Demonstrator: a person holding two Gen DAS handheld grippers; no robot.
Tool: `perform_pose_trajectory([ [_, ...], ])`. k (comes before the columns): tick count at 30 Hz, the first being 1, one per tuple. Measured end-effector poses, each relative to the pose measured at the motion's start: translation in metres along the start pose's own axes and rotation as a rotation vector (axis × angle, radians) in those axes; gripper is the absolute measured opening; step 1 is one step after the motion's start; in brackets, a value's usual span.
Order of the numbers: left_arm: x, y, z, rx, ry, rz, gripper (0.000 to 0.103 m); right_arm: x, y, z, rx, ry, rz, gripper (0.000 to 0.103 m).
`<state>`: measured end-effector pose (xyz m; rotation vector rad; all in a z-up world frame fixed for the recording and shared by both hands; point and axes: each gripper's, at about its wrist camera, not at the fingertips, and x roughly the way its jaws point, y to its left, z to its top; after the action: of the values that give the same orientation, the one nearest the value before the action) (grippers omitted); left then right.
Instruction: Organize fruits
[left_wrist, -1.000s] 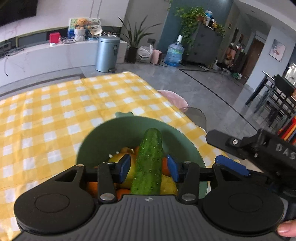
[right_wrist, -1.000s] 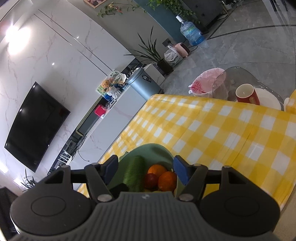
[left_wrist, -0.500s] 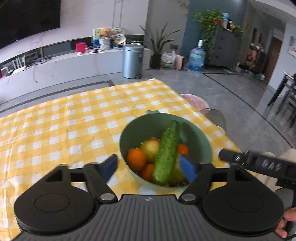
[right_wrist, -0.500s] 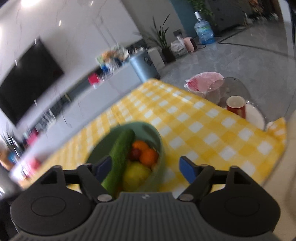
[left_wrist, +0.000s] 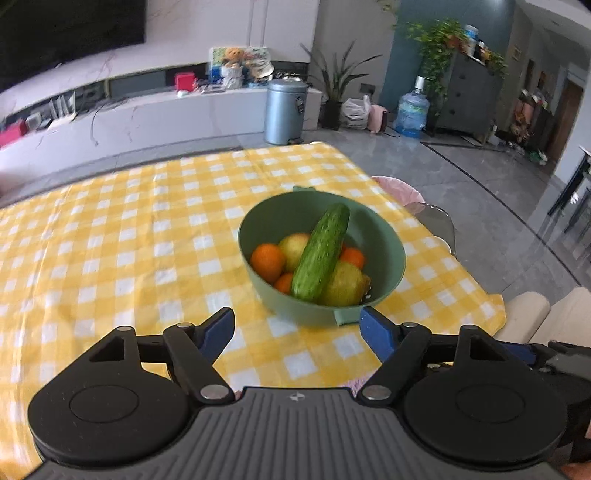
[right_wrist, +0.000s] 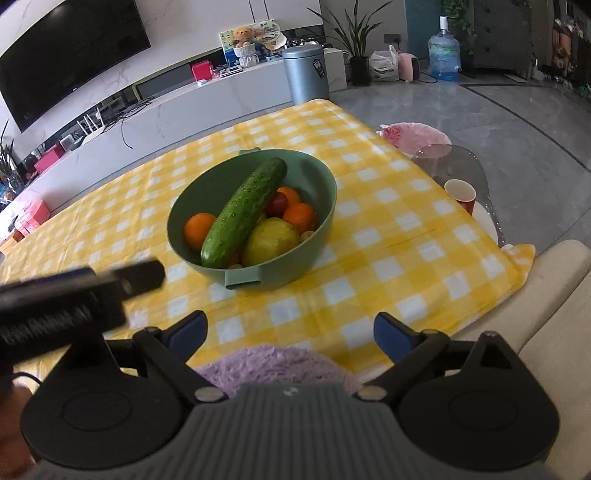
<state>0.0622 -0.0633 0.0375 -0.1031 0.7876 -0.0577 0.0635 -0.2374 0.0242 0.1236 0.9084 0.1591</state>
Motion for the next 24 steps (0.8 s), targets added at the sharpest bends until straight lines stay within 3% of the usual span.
perform_pose_trajectory([
  [14, 0.007, -0.003, -0.014, -0.039, 0.067, -0.008, 0.090, -0.002, 0.003, -0.009, -0.043, 0.044, -0.081, 0.093],
  [24, 0.012, -0.006, -0.017, -0.047, 0.088, -0.020, 0.090, 0.000, 0.000, -0.012, -0.045, 0.057, -0.080, 0.093],
])
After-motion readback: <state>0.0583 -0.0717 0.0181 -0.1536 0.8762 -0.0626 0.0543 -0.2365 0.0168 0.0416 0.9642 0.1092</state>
